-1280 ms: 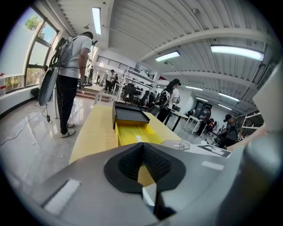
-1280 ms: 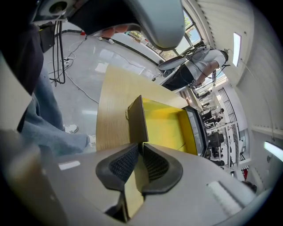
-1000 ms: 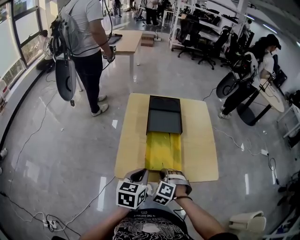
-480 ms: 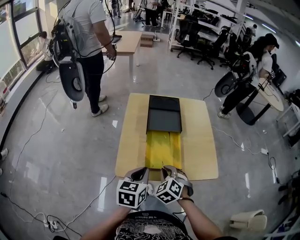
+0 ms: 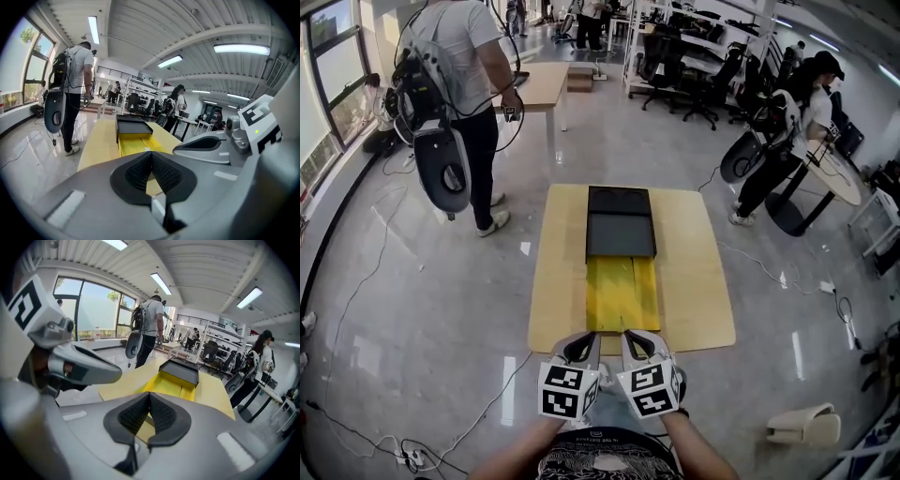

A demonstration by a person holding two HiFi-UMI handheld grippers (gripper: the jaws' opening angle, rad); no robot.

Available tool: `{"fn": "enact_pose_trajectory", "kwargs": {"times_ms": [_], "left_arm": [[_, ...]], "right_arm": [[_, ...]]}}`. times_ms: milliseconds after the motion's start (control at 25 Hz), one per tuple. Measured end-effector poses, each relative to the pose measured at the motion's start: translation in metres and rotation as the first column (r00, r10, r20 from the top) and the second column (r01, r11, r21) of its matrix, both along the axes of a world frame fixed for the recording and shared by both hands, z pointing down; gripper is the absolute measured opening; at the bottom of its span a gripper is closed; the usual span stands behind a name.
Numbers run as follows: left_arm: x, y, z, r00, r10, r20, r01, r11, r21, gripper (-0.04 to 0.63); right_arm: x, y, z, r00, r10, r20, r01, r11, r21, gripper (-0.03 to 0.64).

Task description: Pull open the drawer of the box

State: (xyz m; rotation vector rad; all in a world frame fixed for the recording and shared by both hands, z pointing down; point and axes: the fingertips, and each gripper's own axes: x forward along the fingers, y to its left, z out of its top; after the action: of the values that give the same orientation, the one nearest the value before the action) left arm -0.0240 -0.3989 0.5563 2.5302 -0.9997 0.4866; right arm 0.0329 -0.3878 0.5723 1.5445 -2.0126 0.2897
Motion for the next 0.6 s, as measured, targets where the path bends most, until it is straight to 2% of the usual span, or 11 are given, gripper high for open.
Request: {"fn": "enact_pose_trajectory", "kwargs": {"times_ms": [80, 240, 400, 600], "left_arm": [[0.021, 0.008, -0.007, 1.0, 0.01, -0.006, -0.01, 1.0, 0.006, 0.012], [0.024, 0.015, -0.009, 0.999, 0.041, -0.02, -0.041, 0.999, 0.034, 0.012], [0.042, 0.016, 0.006, 0.998, 0.058, -0.013, -0.057, 0.997, 0.049, 0.011], [-0.008, 0.04, 0.007, 0.998, 0.065, -0.021, -0.063, 0.996, 0.061, 0.011]], "right_arm": [[0.014, 0.008, -0.012, 0.998, 0.01, 0.055, -0.011, 1.0, 0.018, 0.006], [0.005, 0.017, -0.018, 0.986, 0.029, 0.162, -0.035, 0.999, 0.036, 0.005], [0.018, 0.018, -0.005, 0.966, 0.037, 0.255, -0.047, 0.998, 0.036, 0.005], [-0.031, 0.043, -0.001, 0.957, 0.049, 0.285, -0.064, 0.997, 0.043, 0.005]]}}
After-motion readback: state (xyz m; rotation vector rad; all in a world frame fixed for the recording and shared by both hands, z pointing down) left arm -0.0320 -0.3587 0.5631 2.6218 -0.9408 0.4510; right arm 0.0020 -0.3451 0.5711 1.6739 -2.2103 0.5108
